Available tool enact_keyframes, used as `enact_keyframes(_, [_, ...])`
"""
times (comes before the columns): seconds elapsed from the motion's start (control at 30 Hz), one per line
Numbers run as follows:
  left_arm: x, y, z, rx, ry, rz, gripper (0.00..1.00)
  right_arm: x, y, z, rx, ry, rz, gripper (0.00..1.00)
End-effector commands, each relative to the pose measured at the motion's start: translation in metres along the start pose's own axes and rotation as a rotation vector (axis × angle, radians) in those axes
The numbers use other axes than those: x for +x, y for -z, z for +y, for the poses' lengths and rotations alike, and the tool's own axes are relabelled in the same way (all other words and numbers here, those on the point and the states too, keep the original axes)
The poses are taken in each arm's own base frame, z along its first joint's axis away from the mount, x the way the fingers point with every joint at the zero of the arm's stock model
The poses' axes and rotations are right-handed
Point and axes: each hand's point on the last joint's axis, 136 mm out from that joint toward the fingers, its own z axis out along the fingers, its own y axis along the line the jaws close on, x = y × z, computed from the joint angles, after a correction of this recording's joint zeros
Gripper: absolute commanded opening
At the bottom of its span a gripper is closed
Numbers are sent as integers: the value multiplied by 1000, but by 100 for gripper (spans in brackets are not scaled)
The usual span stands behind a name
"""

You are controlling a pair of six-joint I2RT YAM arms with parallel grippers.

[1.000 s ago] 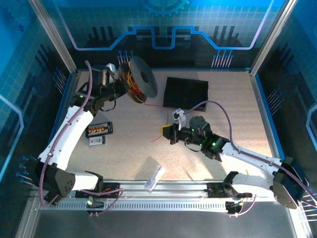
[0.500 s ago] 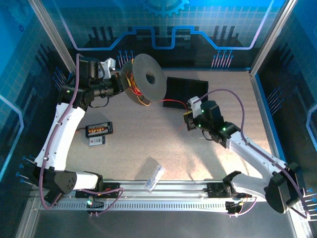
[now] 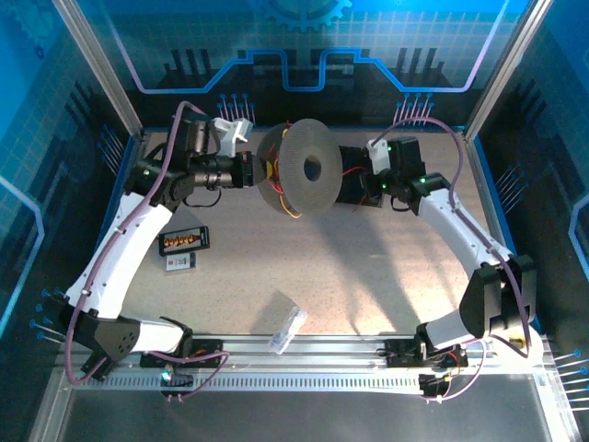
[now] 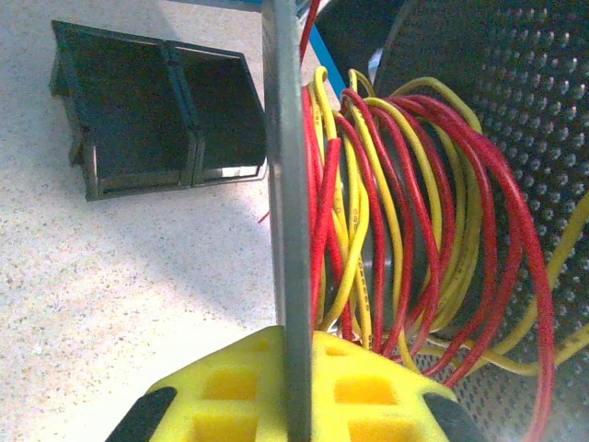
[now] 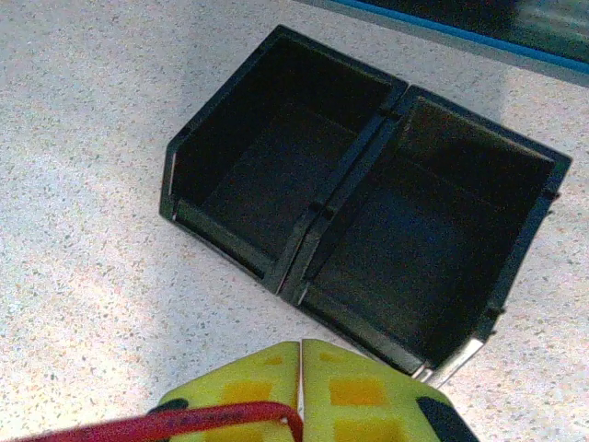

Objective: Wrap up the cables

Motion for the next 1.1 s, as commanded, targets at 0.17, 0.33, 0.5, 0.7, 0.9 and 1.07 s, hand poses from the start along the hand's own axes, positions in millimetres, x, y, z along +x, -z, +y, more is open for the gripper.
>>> enact_keyframes(0.17, [11, 0, -31, 16, -218, 30, 0, -15, 14, -37, 52, -3, 40, 0])
enact_keyframes(0.33, [15, -8, -26, -55, -334, 11, 0, -5, 23, -29, 4, 14, 51, 0])
enact_keyframes(0.5, [10, -14, -11, -178, -459, -32, 0, -3, 38, -6, -147, -22, 95, 0])
enact_keyframes(0.7, [-10, -9, 7, -291, -620, -214, 0, -5, 58, 43, -476, -239, 135, 0])
enact_keyframes(0.9, [-17, -12, 10, -311, -776, -319, 0, -20, 73, 63, -805, -515, 85, 0])
enact_keyframes(1.07, [-12, -26, 14, -305, -839, -267, 0, -36, 79, 76, -1033, -636, 67, 0])
